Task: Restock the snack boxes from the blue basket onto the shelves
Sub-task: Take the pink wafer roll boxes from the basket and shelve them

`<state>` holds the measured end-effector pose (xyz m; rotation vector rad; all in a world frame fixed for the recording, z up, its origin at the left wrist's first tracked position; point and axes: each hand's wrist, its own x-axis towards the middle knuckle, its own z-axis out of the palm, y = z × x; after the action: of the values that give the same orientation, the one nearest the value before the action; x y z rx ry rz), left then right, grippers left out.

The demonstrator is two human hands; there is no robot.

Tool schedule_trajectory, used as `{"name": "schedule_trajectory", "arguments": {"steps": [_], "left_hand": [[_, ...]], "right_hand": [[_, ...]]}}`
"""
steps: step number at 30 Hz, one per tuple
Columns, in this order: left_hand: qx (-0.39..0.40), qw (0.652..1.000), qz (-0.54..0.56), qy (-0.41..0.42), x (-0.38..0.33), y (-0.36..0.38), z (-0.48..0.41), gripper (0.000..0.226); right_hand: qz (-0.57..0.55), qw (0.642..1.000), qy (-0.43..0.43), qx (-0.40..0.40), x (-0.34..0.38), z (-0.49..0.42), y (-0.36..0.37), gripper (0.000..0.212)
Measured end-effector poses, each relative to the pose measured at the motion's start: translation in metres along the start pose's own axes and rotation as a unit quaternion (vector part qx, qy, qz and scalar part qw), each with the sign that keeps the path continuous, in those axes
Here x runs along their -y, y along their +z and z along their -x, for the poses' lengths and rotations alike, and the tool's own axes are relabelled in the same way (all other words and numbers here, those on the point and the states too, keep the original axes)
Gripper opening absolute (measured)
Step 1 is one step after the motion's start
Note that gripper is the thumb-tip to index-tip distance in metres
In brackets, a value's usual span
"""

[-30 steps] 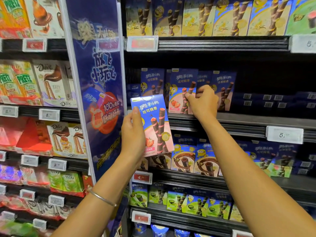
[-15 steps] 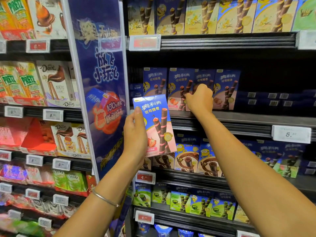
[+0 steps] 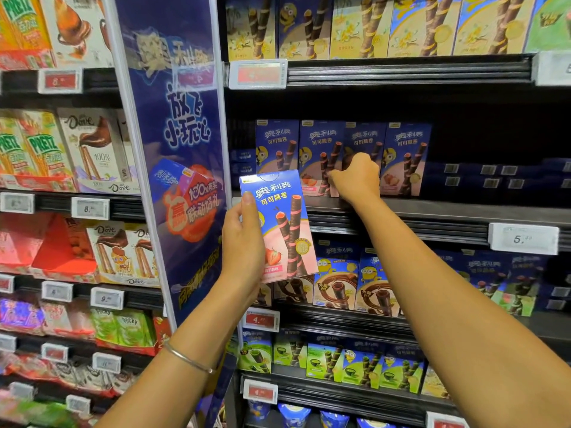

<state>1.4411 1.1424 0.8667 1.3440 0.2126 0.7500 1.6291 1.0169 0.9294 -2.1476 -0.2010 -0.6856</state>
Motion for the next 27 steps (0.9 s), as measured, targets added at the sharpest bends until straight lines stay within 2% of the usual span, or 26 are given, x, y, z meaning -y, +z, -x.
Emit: {"name": "schedule_trajectory", "arguments": {"steps": [3,5,7,9,12,14,16,24,27], "left_hand": [[0.005,1.0,0.009,-0.008,0.001,0.002,0.001,0.058],[0.008,1.0,0.01,-0.002,0.003,0.004,0.003,0.06],[0.016,1.0,0.017,0.009,0.004,0.007,0.004,0.057],[0.021,0.999,0.024,0.012,0.005,0.01,0.006,0.05],[0.017,0.999,0.033,0.006,0.003,0.014,0.01,0.049],[0.008,0.999,0.036,-0.007,0.002,0.016,0.013,0.053],[0.007,0.999,0.036,-0.018,0.001,0.017,0.016,0.055],[0.07,0.988,0.114,-0.073,-0.008,0.022,0.023,0.069],[0.033,0.989,0.123,-0.071,-0.006,0.024,0.019,0.06]], "right_hand": [[-0.054,0.998,-0.028,-0.025,0.0,0.017,-0.012,0.038],[-0.15,0.985,-0.078,-0.036,0.002,0.042,-0.024,0.027],[-0.233,0.967,-0.105,-0.009,0.004,0.074,-0.034,0.011],[-0.271,0.956,-0.089,0.065,0.005,0.101,-0.04,0.012],[-0.273,0.946,-0.023,0.175,0.004,0.124,-0.043,0.028],[-0.251,0.944,-0.001,0.212,0.003,0.132,-0.047,0.036],[-0.231,0.944,-0.008,0.234,0.0,0.139,-0.052,0.033],[-0.242,0.946,-0.027,0.215,-0.006,0.141,-0.066,0.019],[-0.263,0.94,-0.024,0.216,-0.009,0.139,-0.074,0.015]]}}
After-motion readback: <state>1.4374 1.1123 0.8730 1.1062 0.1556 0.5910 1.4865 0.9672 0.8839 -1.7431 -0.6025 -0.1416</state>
